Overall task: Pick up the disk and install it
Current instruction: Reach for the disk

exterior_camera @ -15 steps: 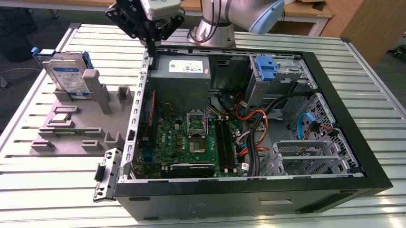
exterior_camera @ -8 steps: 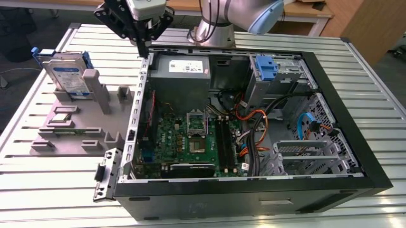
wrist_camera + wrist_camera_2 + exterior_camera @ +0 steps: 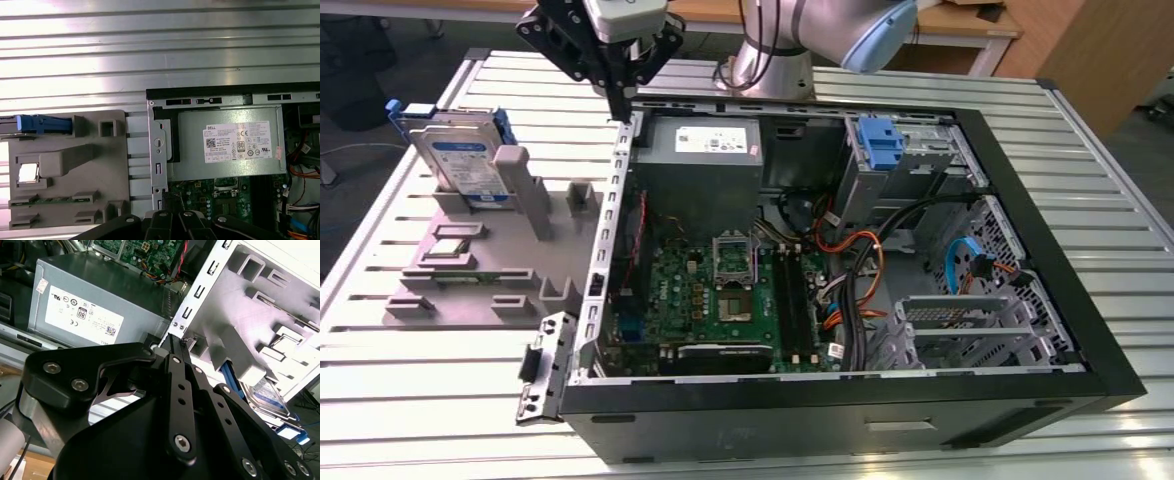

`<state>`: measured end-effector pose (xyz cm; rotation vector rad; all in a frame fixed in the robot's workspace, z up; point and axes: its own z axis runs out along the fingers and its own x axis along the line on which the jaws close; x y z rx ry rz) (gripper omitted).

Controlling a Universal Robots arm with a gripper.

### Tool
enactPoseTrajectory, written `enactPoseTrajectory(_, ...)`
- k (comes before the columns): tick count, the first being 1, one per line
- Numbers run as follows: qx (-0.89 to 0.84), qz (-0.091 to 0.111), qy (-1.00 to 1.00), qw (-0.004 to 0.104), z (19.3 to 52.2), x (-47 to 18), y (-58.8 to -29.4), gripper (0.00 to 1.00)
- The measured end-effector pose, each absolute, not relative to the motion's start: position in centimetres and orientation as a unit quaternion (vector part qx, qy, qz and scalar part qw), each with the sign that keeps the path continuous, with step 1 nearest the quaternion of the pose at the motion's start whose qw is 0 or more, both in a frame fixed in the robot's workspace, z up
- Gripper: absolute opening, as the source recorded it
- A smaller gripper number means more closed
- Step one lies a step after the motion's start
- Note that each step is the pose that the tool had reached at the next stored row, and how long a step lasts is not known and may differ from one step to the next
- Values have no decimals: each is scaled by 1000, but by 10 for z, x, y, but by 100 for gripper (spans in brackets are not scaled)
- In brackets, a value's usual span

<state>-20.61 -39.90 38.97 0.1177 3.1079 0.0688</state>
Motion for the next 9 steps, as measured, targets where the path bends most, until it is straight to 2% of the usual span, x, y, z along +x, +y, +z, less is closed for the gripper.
enactPoseTrajectory(9, 38, 22, 999, 15, 390, -209, -399, 11)
